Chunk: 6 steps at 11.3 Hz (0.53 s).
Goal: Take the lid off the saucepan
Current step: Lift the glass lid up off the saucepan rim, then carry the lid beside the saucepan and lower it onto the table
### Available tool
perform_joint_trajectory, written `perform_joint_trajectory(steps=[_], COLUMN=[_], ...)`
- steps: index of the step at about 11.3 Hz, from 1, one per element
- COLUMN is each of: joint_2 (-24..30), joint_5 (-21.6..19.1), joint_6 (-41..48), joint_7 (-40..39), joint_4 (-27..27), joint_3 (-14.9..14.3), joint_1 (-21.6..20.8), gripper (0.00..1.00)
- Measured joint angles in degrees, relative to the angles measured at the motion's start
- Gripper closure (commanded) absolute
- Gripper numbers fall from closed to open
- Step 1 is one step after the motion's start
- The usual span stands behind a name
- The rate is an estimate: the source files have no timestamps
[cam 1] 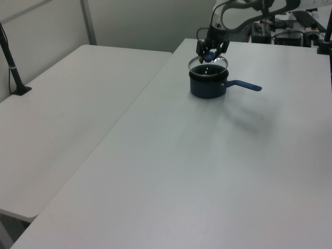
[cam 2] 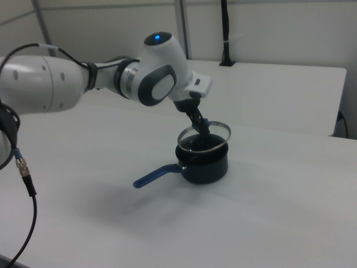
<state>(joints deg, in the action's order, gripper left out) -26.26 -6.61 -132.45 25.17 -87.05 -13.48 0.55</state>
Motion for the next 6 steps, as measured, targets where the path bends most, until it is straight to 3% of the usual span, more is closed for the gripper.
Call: perform_joint_trajectory(steps=[2, 4, 6], joint_2=[3.62, 10.68, 19.11], joint_5=[0.16, 0.26, 0.27], joint_6=[7.13, 21.43, 27.48], joint_7=[-6.28, -24.03, -38.39], joint_4=[-0.22, -3.19, -11.11], joint_3=[-0.16, -0.32, -0.55], joint_1=[0.44, 3.82, 8.23], gripper=[0.43, 0.43, 0.42])
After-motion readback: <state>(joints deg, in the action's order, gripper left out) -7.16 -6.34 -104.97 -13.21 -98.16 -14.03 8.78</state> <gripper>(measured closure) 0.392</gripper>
